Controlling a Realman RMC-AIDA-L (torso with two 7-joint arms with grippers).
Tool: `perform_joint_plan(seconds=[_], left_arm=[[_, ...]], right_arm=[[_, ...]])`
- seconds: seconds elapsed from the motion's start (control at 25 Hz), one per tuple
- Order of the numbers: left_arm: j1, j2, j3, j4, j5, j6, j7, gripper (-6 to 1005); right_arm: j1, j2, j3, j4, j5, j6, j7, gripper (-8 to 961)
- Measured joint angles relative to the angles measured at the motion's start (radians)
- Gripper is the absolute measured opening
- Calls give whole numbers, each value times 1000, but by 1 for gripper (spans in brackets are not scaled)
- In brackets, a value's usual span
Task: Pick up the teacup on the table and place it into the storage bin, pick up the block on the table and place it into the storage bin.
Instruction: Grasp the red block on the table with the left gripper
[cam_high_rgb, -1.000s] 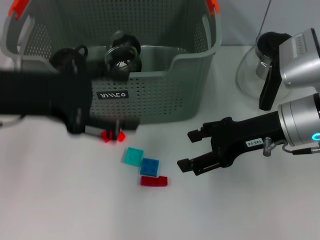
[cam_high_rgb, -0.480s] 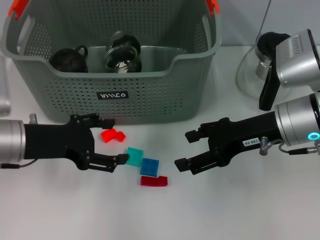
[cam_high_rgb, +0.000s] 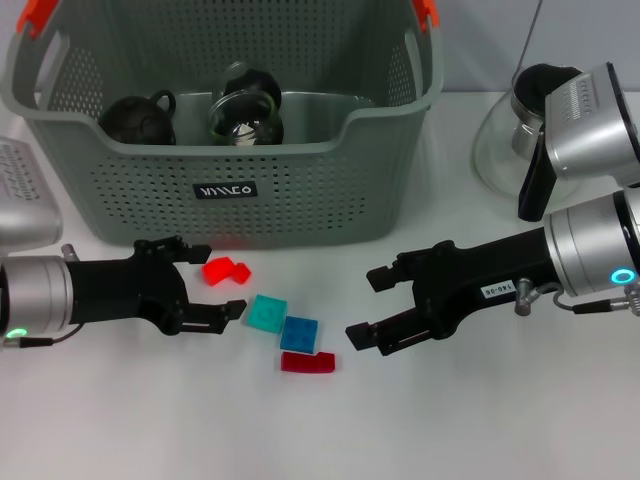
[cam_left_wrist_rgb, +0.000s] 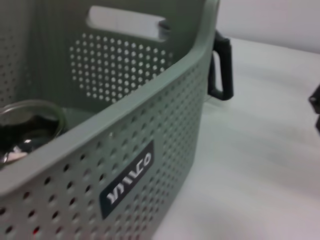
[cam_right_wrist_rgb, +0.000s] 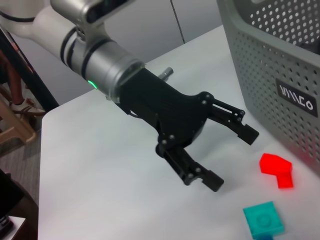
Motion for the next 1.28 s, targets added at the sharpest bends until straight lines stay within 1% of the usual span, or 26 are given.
perform_joint_plan(seconds=[0.28,0.44,0.52,0.64,1.28], left_arm=[[-9,0,7,-45,2,-81,3,920],[-11,-1,40,-52,2,-127,3,866],[-11,-1,51,-52,2,-142,3,839],[-11,-2,63,-53,2,-164,3,842],[-24,-2,117,-81,2,-250,2,757]], right_arm=[[7,0,5,15,-1,0,0,944],[12,-2,7,21,-1,1,0,944],[13,-2,5,21,-2,6,0,944],[14,-2,3,22,-3,10,0,944],[26,-2,7,35,-6,18,0,944]])
